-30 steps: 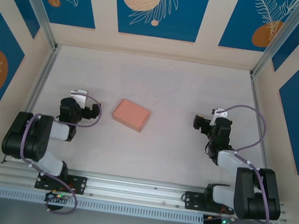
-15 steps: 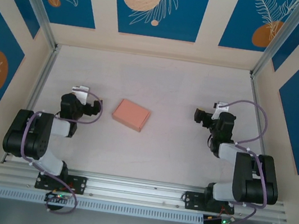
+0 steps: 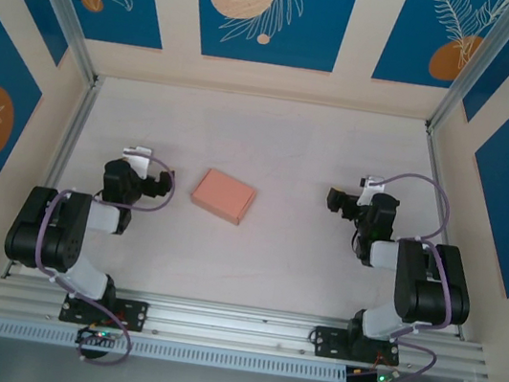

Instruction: Fold the paper box

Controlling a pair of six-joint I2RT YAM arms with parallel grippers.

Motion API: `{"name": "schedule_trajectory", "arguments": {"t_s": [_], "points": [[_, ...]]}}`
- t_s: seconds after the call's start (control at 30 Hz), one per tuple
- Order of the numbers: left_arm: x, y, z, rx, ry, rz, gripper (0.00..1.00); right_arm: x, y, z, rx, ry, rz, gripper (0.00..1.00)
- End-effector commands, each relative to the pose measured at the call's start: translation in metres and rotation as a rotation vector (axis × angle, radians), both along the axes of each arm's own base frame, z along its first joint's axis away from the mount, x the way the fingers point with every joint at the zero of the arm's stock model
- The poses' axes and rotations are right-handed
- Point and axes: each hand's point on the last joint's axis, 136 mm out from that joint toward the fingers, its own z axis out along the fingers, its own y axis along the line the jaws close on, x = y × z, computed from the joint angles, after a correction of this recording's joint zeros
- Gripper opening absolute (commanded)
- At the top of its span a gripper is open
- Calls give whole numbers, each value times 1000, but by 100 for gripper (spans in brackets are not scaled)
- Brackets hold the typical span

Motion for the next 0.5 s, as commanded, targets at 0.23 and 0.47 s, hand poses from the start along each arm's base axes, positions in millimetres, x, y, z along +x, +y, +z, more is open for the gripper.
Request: {"name": "schedule_trajectory", "arguments": {"t_s": [0.23, 0.47], "points": [[4, -2, 7, 28, -23, -11, 100, 7, -1, 14, -14, -54, -4, 100], [4, -3, 7, 29, -20, -11, 100, 7, -1, 14, -13, -53, -4, 100]]}}
